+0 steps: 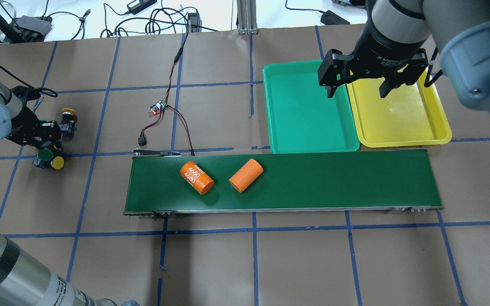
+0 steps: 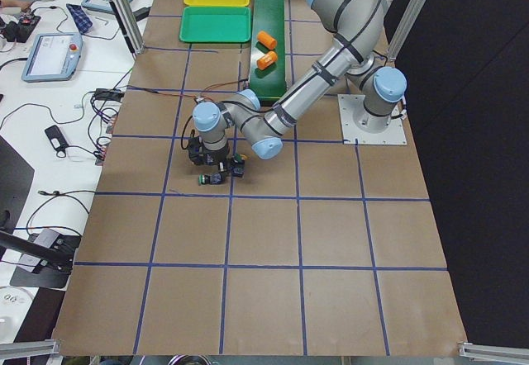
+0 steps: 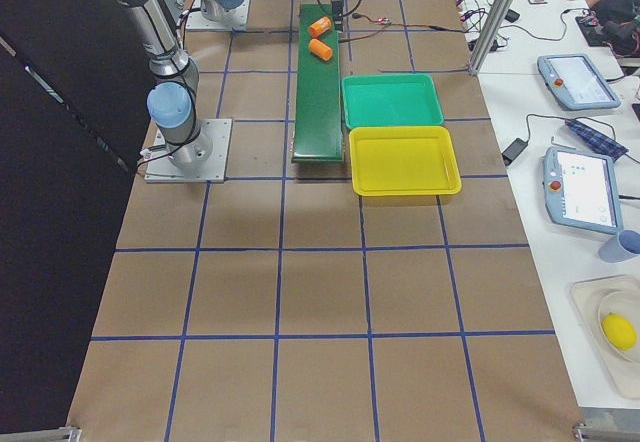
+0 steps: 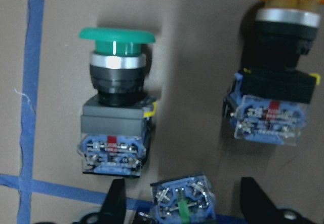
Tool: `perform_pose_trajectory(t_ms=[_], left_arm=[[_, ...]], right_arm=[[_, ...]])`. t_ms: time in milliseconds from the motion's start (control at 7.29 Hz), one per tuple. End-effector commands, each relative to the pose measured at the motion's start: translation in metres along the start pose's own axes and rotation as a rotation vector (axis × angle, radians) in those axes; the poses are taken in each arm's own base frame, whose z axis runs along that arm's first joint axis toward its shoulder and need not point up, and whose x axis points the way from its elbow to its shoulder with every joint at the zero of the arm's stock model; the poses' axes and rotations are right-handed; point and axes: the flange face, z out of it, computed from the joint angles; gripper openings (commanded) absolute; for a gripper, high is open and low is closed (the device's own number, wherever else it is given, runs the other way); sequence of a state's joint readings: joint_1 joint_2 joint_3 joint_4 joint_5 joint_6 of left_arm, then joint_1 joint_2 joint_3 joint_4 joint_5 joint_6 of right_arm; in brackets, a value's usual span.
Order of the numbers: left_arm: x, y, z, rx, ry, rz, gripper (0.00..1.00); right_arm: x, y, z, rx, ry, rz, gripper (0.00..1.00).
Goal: Sort buttons by color to trays
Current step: 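Set the green button upright on the belt and open the left gripper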
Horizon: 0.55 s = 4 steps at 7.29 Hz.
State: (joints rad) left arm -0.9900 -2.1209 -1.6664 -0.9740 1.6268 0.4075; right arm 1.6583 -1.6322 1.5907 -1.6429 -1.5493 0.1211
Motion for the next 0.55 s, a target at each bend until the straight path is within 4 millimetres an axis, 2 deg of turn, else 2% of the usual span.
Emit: perform_pose_trajectory(t_ms=[0, 137, 274, 411], left_arm=[[0.002, 0.003, -0.021, 0.021, -0.008, -0.004, 0.00], [0.014, 0.008, -0.044, 0.015, -0.010, 0.002, 0.00], [0.033, 0.021, -0.069, 0.000, -0.002, -0.076, 0.00], [0.091, 0.040, -0.085, -0.040, 0.000, -0.096, 0.00]], right_arm=[[0.000, 0.000, 0.000, 0.000, 0.000, 0.000, 1.00], [0.000, 0.000, 0.000, 0.000, 0.000, 0.000, 1.00], [0.000, 0.000, 0.000, 0.000, 0.000, 0.000, 1.00], [0.000, 0.000, 0.000, 0.000, 0.000, 0.000, 1.00]])
